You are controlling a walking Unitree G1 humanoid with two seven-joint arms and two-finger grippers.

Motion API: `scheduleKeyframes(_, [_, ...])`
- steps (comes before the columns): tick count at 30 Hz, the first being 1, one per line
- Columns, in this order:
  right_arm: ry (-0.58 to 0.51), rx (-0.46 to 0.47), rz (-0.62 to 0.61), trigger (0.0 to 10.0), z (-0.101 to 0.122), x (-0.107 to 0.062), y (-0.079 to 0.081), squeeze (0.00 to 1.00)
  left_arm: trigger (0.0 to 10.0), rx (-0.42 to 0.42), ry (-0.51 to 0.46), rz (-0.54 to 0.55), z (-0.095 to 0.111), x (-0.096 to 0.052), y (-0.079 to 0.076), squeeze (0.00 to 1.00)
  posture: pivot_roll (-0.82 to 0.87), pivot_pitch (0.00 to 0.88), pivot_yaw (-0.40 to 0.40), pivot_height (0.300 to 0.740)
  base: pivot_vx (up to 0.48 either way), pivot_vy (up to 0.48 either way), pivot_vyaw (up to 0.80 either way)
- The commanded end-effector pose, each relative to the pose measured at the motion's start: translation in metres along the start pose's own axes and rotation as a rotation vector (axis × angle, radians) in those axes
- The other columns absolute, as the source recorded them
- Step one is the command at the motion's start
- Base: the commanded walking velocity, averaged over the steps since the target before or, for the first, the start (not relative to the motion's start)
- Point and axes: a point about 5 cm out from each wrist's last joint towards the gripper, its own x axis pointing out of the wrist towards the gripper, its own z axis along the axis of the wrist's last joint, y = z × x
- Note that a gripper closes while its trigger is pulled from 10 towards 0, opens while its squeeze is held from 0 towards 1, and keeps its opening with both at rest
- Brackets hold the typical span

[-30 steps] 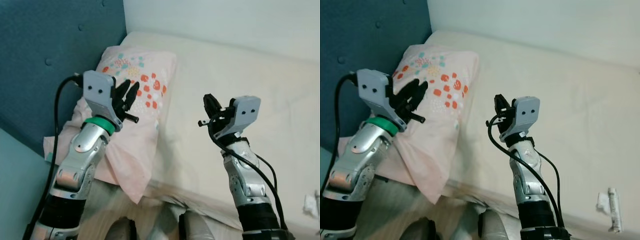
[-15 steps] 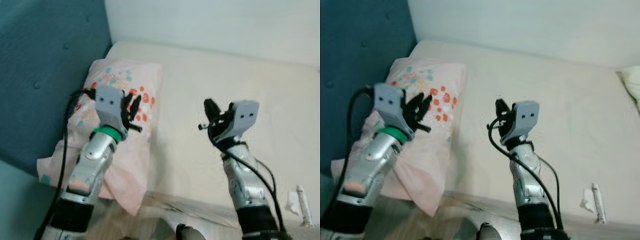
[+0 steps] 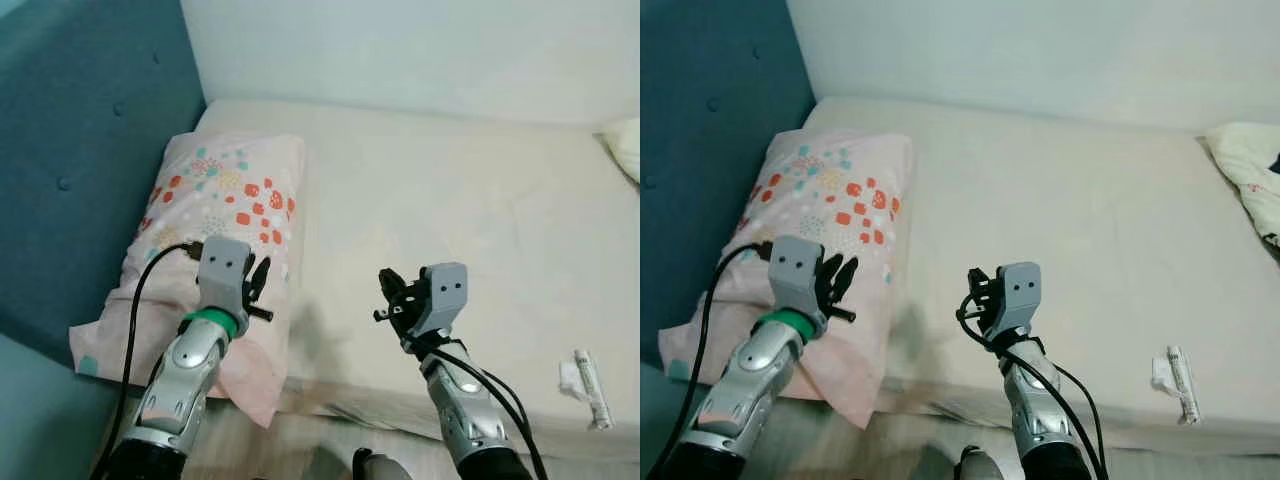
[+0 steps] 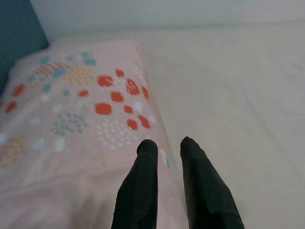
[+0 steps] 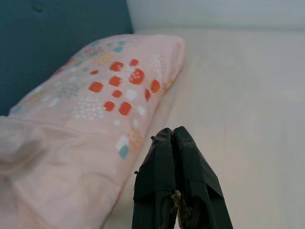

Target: Clean up the room

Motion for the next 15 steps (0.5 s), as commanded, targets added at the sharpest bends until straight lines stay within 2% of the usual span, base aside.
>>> scheduleKeyframes(1, [0.002,-0.004,0.011,10.0,-0.0022,0.0005,0.0029,0.00,10.0,0.012,0.012,0.014,-0.0058,-0.0016,0.0007,0.00,0.02,0.089,0.009,0.740,0.000,0.000,0.00])
scheduleKeyframes(6, [-0.020,-0.001,0.016,10.0,0.0013,0.0046,0.0047,0.00,10.0,0.016,-0.003,0.026,-0.0039,0.0010,0.0003,0.00,0.01,0.086,0.013,0.740,0.000,0.000,0.00])
scheduleKeyframes(15, [-0.010,0.002,0.013,10.0,-0.0041,0.0024,0.0058,0.00,10.0,0.023,-0.014,0.042,-0.0031,0.0036,0.0004,0.00,0.01,0.090,0.016,0.740,0.000,0.000,0.00])
